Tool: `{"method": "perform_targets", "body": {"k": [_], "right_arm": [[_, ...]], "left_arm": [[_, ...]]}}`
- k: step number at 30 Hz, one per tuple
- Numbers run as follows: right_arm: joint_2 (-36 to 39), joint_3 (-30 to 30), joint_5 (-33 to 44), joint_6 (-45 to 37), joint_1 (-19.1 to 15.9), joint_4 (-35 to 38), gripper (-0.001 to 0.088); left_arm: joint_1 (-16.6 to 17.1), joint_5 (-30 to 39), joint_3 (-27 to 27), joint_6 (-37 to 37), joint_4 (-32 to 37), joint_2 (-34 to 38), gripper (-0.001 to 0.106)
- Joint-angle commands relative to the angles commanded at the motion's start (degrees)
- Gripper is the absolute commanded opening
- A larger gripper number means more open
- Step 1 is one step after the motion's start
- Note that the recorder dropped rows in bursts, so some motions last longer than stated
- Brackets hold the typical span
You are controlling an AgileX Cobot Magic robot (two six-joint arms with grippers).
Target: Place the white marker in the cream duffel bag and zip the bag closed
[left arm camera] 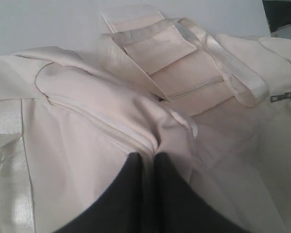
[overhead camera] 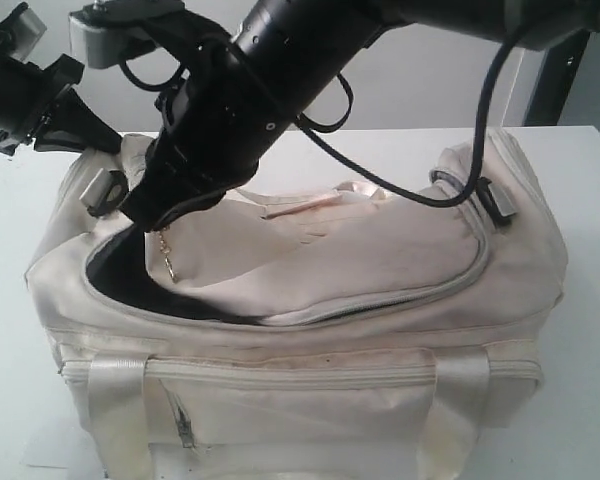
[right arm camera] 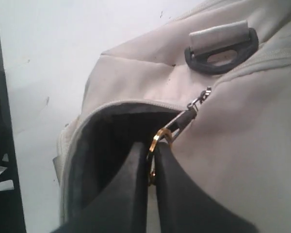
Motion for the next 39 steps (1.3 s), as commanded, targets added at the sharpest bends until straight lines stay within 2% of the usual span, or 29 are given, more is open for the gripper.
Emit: {"method": "perform_targets", "body": {"k": [2,4,7,8,10,12,16,20,24,27,33,35,37,39], "right_arm": [[1.54,0.00,-4.97,0.00,-0.10,-1.58,0.0000],[2.28,0.00,-8.94,0.00,-0.10,-1.88,0.0000],[2.55,0.00,-11.65,-0.49,-0.10,-1.88,0.0000],[2.55,0.00,-11.77,-1.03,-0.10,-1.88,0.0000],[2.55,0.00,-11.07,-1.17,-0.10,-1.88,0.0000],[2.55,0.00,-9.48,-1.17,-0.10,-1.88,0.0000],[2.55,0.00,-7.82,-1.28,-0.10,-1.64,0.0000],[2.55,0.00,-7.70,-1.38,-0.10,-1.64,0.0000],[2.55,0.00,-7.70,-1.91,-0.10,-1.64,0.0000],[2.55,0.00,-7.80,-1.89,-0.10,-1.64,0.0000],[2.55,0.00,-8.43,-1.89,-0.10,-0.97,0.0000],[2.55,0.00,-8.43,-1.89,-0.10,0.31,0.0000],[2.55,0.00,-8.43,-1.89,-0.10,2.07,0.0000],[2.31,0.00,-8.43,-1.89,-0.10,3.08,0.0000]], "left_arm": [[0.00,1.06,0.00,0.67,0.00,0.00,0.002],[0.00,1.72,0.00,1.28,0.00,0.00,0.009],[0.00,2.62,0.00,1.52,0.43,0.00,0.032],[0.00,2.76,0.00,2.17,0.43,0.00,0.045],[0.00,2.99,0.00,2.18,0.43,0.00,0.061],[0.00,3.88,0.00,2.31,0.43,0.00,0.070],[0.00,9.20,0.00,3.39,0.43,0.00,0.071],[-0.14,17.35,0.00,6.05,0.43,0.11,0.071],[-0.22,21.12,0.00,8.42,0.43,0.11,0.072],[-0.76,24.37,0.00,10.05,0.71,0.11,0.076],[-2.82,22.83,0.00,8.36,6.32,0.11,0.081],[-3.42,20.84,0.00,8.36,5.44,0.11,0.076],[-3.87,20.21,0.00,8.71,5.20,0.11,0.063],[-4.12,19.68,0.00,10.08,5.20,0.11,0.038]]}}
